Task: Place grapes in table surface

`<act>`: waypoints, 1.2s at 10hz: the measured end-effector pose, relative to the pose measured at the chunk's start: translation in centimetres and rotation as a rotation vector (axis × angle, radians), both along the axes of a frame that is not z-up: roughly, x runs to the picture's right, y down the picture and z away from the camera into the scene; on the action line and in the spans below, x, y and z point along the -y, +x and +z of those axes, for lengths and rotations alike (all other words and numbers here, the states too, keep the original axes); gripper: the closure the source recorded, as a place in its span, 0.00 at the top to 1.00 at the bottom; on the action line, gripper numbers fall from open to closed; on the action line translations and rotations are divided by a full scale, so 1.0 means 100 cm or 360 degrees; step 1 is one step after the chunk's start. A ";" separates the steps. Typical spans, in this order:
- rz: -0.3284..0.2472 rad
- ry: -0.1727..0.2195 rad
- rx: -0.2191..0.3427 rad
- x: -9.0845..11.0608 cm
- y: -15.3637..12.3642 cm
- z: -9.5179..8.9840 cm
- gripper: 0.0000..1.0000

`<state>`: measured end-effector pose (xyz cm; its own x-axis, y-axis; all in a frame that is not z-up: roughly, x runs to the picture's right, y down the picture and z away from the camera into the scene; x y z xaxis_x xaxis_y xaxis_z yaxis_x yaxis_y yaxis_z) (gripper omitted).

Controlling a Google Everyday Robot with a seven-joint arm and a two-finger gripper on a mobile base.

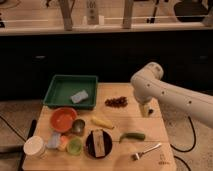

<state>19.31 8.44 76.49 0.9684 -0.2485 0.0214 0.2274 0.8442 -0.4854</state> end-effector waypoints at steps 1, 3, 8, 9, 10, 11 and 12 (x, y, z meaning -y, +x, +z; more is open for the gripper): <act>-0.0024 0.0001 0.0009 0.001 -0.002 0.004 0.80; -0.0075 0.0003 0.0027 0.004 -0.007 0.011 0.80; -0.0168 0.0007 0.0087 0.006 -0.022 0.030 0.80; -0.0183 0.0006 0.0102 0.007 -0.025 0.034 0.80; -0.0194 0.0003 0.0113 0.007 -0.027 0.037 0.80; -0.0205 0.0002 0.0124 0.007 -0.030 0.039 0.80; -0.0221 0.0001 0.0138 0.008 -0.036 0.042 0.80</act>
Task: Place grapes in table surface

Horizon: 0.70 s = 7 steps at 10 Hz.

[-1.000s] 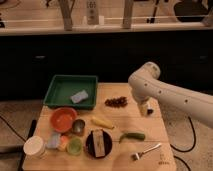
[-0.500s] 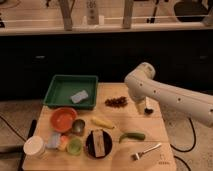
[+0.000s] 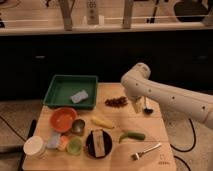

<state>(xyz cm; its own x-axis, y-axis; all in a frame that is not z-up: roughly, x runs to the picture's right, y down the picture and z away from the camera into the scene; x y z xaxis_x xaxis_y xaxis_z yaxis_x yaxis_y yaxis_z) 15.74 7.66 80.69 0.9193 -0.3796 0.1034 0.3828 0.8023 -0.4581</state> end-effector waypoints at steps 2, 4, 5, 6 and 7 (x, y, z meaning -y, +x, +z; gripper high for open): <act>-0.0033 0.0000 0.0030 0.001 -0.010 0.006 0.80; -0.0068 0.0003 0.0069 0.001 -0.020 0.012 0.80; -0.0080 0.0005 0.0083 0.002 -0.023 0.014 0.80; -0.0089 0.0005 0.0094 0.002 -0.025 0.016 0.80; -0.0103 0.0005 0.0111 0.001 -0.028 0.019 0.80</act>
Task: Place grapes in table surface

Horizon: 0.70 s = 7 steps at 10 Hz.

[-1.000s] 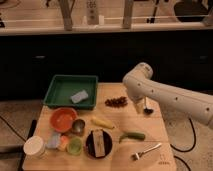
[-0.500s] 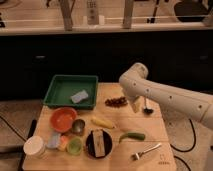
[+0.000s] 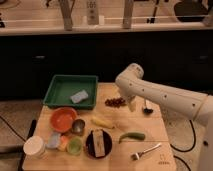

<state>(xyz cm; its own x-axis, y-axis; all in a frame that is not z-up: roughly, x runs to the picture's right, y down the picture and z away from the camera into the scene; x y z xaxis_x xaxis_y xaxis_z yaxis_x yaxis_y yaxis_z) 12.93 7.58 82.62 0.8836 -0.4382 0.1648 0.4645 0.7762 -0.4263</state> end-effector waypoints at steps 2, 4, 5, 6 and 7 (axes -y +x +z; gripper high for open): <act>-0.0036 0.0002 0.0036 0.000 -0.010 0.006 0.80; -0.0058 0.0003 0.0064 0.000 -0.014 0.011 0.80; -0.0066 0.0003 0.0074 0.000 -0.015 0.013 0.80; -0.0077 0.0002 0.0090 0.000 -0.017 0.016 0.80; -0.0093 0.0001 0.0116 -0.001 -0.023 0.021 0.80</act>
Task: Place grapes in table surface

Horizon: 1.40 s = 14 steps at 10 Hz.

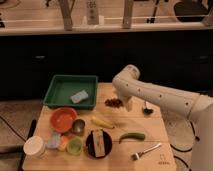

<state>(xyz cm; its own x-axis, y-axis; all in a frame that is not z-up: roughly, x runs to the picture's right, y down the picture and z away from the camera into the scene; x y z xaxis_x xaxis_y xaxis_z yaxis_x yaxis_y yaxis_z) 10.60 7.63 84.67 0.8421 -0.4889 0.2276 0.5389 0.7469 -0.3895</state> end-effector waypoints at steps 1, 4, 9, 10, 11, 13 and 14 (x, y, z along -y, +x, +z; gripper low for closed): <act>-0.0013 0.0000 0.0023 0.000 -0.004 0.003 0.80; -0.0031 -0.0003 0.0063 0.001 -0.008 0.011 0.80; -0.0049 -0.0005 0.0130 0.005 -0.012 0.028 0.80; -0.0052 -0.0007 0.0147 0.006 -0.014 0.031 0.80; -0.0049 -0.0009 0.0158 0.007 -0.015 0.034 0.80; -0.0036 -0.0013 0.0181 0.010 -0.014 0.041 0.80; -0.0025 -0.0020 0.0194 0.010 -0.014 0.045 0.80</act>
<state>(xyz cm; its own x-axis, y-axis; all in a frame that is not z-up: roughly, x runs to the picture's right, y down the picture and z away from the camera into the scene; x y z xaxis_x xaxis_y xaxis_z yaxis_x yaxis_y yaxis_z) 9.23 6.66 89.18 0.8001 -0.4982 0.3342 0.5944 0.7336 -0.3293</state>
